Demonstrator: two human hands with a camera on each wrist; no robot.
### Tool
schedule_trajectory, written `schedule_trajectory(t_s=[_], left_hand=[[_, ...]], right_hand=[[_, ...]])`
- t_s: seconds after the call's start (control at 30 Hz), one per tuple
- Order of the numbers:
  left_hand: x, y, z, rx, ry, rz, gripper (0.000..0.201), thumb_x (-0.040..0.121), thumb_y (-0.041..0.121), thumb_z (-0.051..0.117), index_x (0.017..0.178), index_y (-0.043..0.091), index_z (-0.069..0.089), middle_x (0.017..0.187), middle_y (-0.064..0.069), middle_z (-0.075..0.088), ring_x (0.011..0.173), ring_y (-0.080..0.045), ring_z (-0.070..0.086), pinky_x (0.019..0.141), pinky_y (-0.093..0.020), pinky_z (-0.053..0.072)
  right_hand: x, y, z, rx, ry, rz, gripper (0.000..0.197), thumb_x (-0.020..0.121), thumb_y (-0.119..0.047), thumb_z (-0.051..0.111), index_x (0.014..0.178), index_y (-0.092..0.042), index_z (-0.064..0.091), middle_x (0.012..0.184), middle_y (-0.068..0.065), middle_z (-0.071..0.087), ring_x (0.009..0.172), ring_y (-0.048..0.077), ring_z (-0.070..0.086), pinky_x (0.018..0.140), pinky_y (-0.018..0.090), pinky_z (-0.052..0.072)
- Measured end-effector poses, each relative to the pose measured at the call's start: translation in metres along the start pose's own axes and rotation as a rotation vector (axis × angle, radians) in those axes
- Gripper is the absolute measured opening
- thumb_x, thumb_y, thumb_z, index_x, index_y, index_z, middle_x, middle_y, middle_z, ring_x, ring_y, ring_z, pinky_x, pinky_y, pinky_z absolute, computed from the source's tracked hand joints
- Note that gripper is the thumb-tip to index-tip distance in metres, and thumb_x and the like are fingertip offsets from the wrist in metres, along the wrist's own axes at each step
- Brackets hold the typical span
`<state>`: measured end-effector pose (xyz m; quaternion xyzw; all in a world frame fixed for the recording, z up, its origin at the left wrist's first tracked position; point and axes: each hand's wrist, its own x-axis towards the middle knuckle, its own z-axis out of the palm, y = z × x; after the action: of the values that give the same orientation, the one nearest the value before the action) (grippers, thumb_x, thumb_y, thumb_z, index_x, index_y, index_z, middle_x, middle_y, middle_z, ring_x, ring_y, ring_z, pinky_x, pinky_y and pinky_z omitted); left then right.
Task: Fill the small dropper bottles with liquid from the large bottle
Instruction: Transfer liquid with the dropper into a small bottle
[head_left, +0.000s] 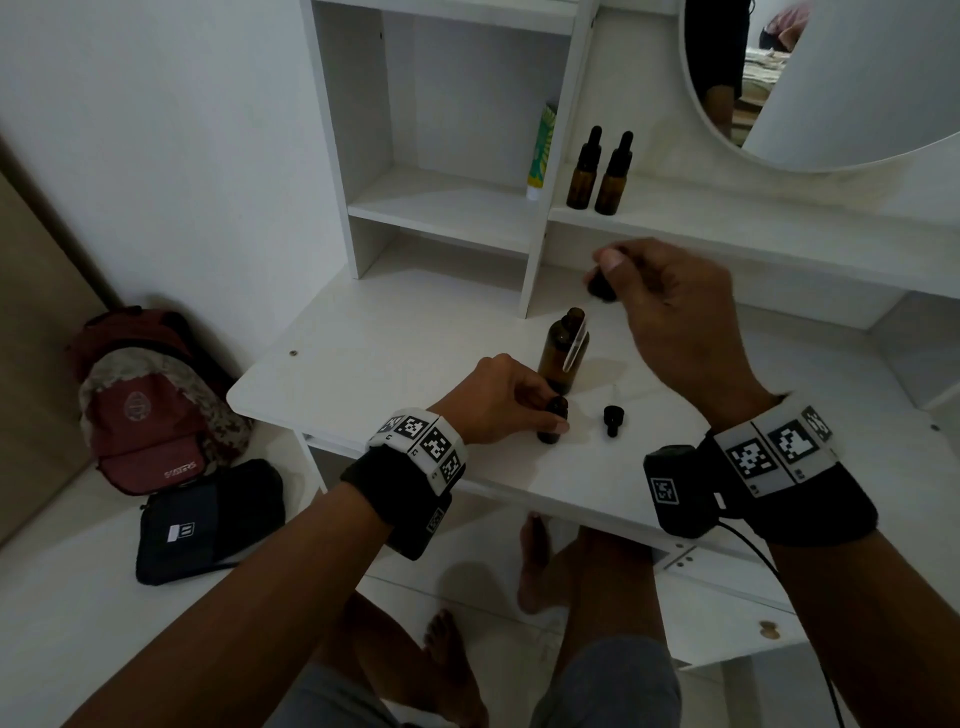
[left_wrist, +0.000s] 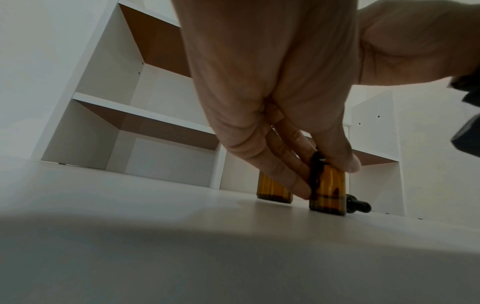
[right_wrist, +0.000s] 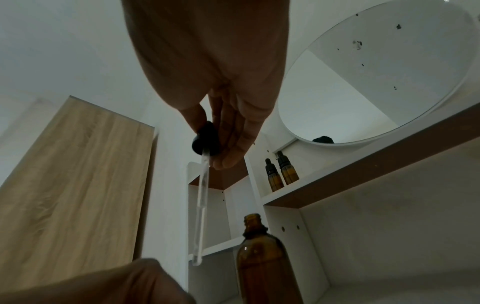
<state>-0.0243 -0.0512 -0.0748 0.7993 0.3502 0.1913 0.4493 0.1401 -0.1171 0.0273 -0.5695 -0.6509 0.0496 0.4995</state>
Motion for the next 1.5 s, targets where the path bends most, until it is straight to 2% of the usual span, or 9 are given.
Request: schedule_trajectory(t_s=[0.17, 0.43, 0.57, 0.67, 0.83, 1.0, 1.17, 1.43, 1.5], left_hand=[[0.0, 0.001, 0.0, 0.003, 0.0, 0.006, 0.028, 0.076, 0.022, 0.084, 0.101, 0.013, 0.078, 0.094, 0.0, 0.078, 0.087, -0.006, 0.073, 0.089, -0.021, 0.056], [0.0, 0.0, 0.0, 0.014, 0.003, 0.009, 0.028, 0.076, 0.023, 0.084, 0.102, 0.013, 0.078, 0.095, -0.001, 0.078, 0.088, -0.008, 0.073, 0.091, -0.024, 0.056], [-0.001, 0.001, 0.0, 0.02, 0.006, 0.021, 0.029, 0.076, 0.024, 0.083, 0.103, 0.014, 0.078, 0.095, 0.0, 0.078, 0.087, -0.007, 0.073, 0.09, -0.023, 0.056], [-0.001, 0.001, 0.0, 0.026, 0.007, 0.022, 0.029, 0.076, 0.024, 0.083, 0.102, 0.013, 0.078, 0.094, -0.001, 0.078, 0.087, -0.007, 0.072, 0.088, -0.022, 0.056], [-0.001, 0.001, 0.0, 0.019, 0.021, 0.025, 0.027, 0.076, 0.022, 0.084, 0.101, 0.013, 0.078, 0.093, -0.001, 0.078, 0.084, -0.006, 0.072, 0.081, -0.014, 0.054], [-0.001, 0.002, 0.0, 0.024, 0.015, 0.022, 0.027, 0.076, 0.023, 0.084, 0.101, 0.014, 0.078, 0.093, 0.0, 0.078, 0.084, -0.005, 0.072, 0.083, -0.016, 0.055], [-0.001, 0.002, 0.0, 0.021, 0.02, 0.022, 0.026, 0.076, 0.023, 0.084, 0.099, 0.013, 0.078, 0.092, -0.001, 0.078, 0.085, -0.007, 0.072, 0.084, -0.019, 0.056], [-0.001, 0.002, 0.0, 0.021, 0.013, 0.017, 0.025, 0.075, 0.024, 0.085, 0.098, 0.016, 0.079, 0.09, 0.003, 0.077, 0.082, -0.002, 0.071, 0.084, -0.017, 0.055], [-0.001, 0.002, 0.0, 0.022, 0.014, 0.019, 0.025, 0.075, 0.024, 0.085, 0.098, 0.016, 0.079, 0.087, 0.005, 0.076, 0.079, 0.0, 0.07, 0.081, -0.015, 0.054]], right_hand=[[-0.01, 0.004, 0.006, -0.015, -0.073, 0.016, 0.022, 0.099, -0.024, 0.052, 0.106, -0.012, 0.069, 0.089, -0.002, 0.072, 0.081, 0.004, 0.068, 0.079, 0.024, 0.057], [-0.018, 0.01, 0.013, -0.034, -0.128, 0.062, 0.02, 0.098, -0.025, 0.054, 0.106, -0.014, 0.069, 0.088, -0.006, 0.071, 0.082, 0.0, 0.067, 0.077, 0.015, 0.054], [-0.022, 0.01, 0.014, -0.097, -0.167, 0.022, 0.02, 0.098, -0.018, 0.053, 0.101, -0.011, 0.07, 0.081, -0.007, 0.066, 0.075, -0.013, 0.061, 0.07, 0.002, 0.045], [-0.021, 0.011, 0.015, -0.122, -0.182, 0.011, 0.02, 0.099, -0.018, 0.052, 0.101, -0.01, 0.071, 0.079, -0.009, 0.064, 0.075, -0.018, 0.059, 0.069, 0.0, 0.042], [-0.02, 0.011, 0.013, -0.158, -0.233, 0.002, 0.023, 0.099, -0.021, 0.051, 0.102, -0.012, 0.071, 0.086, -0.003, 0.071, 0.076, -0.007, 0.062, 0.072, 0.002, 0.045], [-0.019, 0.01, 0.011, -0.172, -0.256, 0.004, 0.025, 0.099, -0.023, 0.051, 0.103, -0.011, 0.072, 0.09, -0.002, 0.073, 0.079, 0.005, 0.067, 0.074, 0.009, 0.049], [-0.019, 0.01, 0.011, -0.142, -0.241, 0.005, 0.023, 0.098, -0.022, 0.052, 0.104, -0.011, 0.072, 0.089, -0.006, 0.071, 0.077, -0.004, 0.064, 0.075, 0.003, 0.047], [-0.019, 0.013, 0.011, -0.129, -0.295, 0.022, 0.024, 0.099, -0.024, 0.052, 0.102, -0.011, 0.073, 0.09, -0.003, 0.074, 0.081, 0.003, 0.07, 0.077, 0.016, 0.054], [-0.018, 0.012, 0.011, -0.124, -0.299, 0.012, 0.024, 0.099, -0.023, 0.052, 0.102, -0.011, 0.073, 0.089, -0.003, 0.074, 0.08, 0.003, 0.069, 0.077, 0.014, 0.053]])
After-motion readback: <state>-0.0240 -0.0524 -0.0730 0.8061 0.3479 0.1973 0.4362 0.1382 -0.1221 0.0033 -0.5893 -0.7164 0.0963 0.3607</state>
